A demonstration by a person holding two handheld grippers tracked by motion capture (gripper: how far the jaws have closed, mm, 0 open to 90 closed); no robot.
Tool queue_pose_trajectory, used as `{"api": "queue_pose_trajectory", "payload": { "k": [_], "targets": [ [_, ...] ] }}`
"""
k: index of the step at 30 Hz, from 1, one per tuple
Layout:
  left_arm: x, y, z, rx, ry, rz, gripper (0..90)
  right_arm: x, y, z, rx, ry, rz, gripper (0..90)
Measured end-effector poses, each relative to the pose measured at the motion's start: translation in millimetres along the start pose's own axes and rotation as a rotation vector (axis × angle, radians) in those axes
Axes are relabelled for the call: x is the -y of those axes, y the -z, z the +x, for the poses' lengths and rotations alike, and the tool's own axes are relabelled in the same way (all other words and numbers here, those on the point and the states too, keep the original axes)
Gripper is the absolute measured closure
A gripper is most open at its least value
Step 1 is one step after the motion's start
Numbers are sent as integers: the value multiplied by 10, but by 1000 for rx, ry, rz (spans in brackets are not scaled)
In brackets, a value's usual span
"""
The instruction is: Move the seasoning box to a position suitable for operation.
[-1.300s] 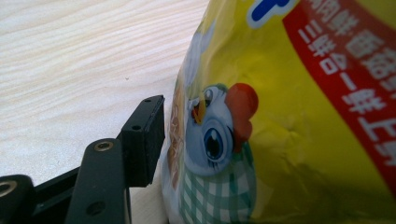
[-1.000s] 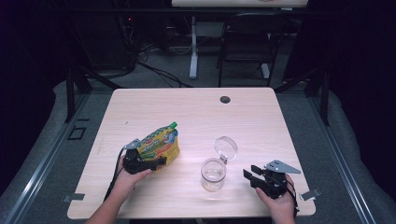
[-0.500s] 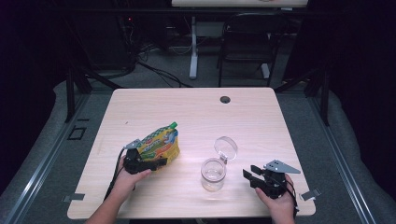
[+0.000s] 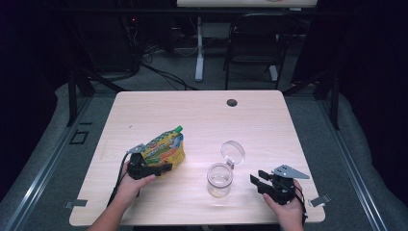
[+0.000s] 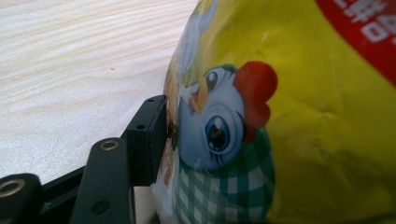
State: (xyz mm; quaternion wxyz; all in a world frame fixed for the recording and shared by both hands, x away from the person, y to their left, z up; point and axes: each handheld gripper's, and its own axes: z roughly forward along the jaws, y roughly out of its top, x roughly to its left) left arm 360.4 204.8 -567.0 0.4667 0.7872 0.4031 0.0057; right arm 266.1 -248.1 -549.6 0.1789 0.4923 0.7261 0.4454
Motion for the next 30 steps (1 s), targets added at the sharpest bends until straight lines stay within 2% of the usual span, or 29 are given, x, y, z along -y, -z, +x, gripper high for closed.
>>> {"api": "queue_pose_trajectory", "payload": {
  "k": [14, 19, 30],
  "targets": [
    [24, -36, 39, 2, 1, -3, 419, 1, -3, 5, -3, -2, -2, 570],
    [42, -50, 28, -8, 6, -18, 423, 2, -4, 5, -4, -2, -2, 569],
    [85, -72, 26, -37, -2, -12, 419, 7, -9, 8, -5, -5, -1, 566]
  ]
}}
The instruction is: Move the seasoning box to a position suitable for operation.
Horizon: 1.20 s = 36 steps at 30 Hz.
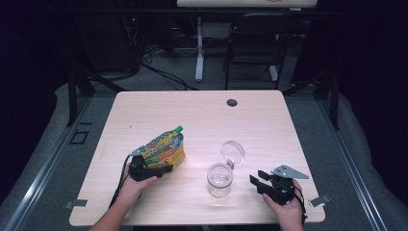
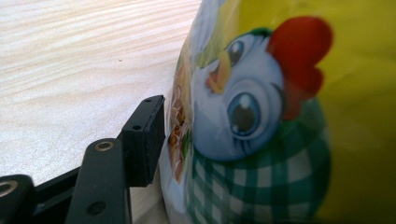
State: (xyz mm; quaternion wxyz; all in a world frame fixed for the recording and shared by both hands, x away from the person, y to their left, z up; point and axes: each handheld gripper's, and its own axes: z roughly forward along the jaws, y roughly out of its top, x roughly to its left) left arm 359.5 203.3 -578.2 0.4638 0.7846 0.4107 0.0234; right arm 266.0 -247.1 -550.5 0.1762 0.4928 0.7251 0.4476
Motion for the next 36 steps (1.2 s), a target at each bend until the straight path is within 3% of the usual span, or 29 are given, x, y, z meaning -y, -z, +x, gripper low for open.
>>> {"api": "queue_pose_trajectory", "payload": {
  "k": [21, 36],
  "targets": [
    [29, -11, -27, -22, -28, -24, 535, -11, -3, 2, 4, 4, 0, 566],
    [20, 22, 14, -42, 4, -47, 600, -13, -1, -4, 3, 5, -4, 565]
  ]
}}
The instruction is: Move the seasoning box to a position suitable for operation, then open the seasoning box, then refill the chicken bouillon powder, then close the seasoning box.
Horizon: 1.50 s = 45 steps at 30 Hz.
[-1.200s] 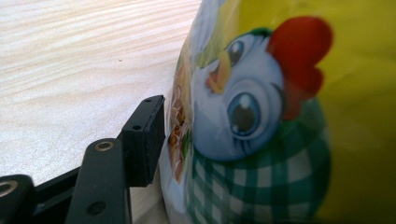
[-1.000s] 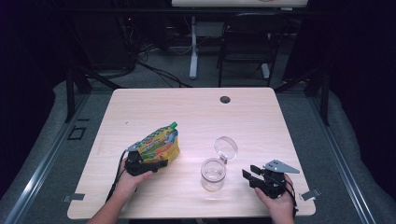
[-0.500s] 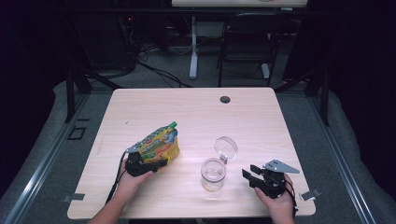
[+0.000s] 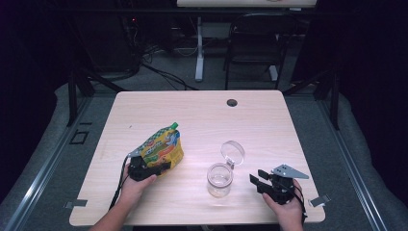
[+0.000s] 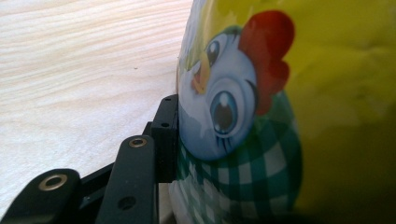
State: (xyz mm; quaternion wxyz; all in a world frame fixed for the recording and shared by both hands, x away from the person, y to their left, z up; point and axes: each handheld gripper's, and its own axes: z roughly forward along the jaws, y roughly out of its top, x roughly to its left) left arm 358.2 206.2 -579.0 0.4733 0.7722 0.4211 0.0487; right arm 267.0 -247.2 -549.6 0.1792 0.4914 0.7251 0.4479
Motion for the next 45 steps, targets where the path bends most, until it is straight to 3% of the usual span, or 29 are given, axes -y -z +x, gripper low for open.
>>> {"api": "queue_pose_trajectory", "payload": {
  "k": [8, 21, 32, 36, 40, 45],
  "targets": [
    [-43, 97, -9, -32, -19, -1, 602, -9, -8, 3, 0, 1, -6, 566],
    [-102, 226, -177, -91, -154, 22, 603, -36, -36, 33, -8, 12, -7, 566],
    [-114, 284, -237, -124, -193, 24, 603, -52, -47, 53, -2, 33, -5, 566],
    [-123, 314, -255, -137, -208, 25, 603, -63, -44, 61, 11, 36, -20, 571],
    [-128, 337, -280, -152, -229, 23, 603, -86, -10, 81, 31, 73, -57, 579],
    [-126, 345, -312, -164, -252, 31, 603, -96, 10, 84, 36, 75, -55, 593]
  ]
}}
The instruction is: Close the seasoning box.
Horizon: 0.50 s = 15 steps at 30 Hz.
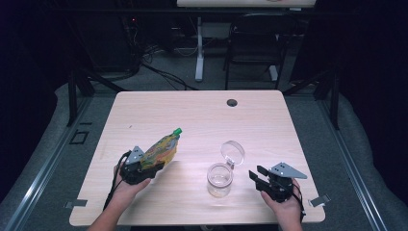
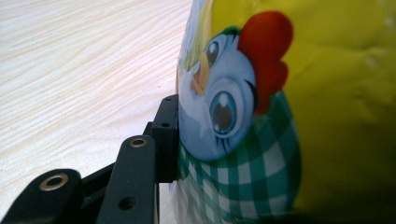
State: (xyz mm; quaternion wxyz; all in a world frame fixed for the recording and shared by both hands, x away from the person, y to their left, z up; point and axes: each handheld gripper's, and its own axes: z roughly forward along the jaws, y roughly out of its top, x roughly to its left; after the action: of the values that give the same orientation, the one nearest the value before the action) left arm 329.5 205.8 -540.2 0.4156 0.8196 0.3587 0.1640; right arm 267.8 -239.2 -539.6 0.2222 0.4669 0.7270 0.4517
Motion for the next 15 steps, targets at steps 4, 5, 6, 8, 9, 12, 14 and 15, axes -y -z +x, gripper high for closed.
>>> {"api": "queue_pose_trajectory", "payload": {
  "k": [4, 5, 6, 8, 9, 12, 14, 15],
  "targets": [
    [-4, 10, -27, -6, -23, 11, 603, -11, -1, 4, -4, 8, 9, 593],
    [-6, 11, -34, -8, -29, 14, 603, -13, -2, 10, -2, 13, 6, 593],
    [-6, 9, -43, -12, -37, 17, 603, -16, 0, 18, 1, 21, 5, 593],
    [-6, 7, -54, -15, -46, 23, 603, -23, 0, 36, 4, 38, 0, 592],
    [-5, 4, -63, -18, -54, 25, 603, -28, -1, 45, 7, 49, -2, 592],
    [-1, 6, -84, -26, -70, 34, 604, -47, 1, 78, 10, 70, -5, 588],
    [1, 12, -101, -36, -79, 36, 604, -61, 1, 101, 8, 87, -12, 572],
    [3, 16, -109, -42, -85, 34, 603, -65, 0, 114, 8, 92, -14, 566]
  ]
}}
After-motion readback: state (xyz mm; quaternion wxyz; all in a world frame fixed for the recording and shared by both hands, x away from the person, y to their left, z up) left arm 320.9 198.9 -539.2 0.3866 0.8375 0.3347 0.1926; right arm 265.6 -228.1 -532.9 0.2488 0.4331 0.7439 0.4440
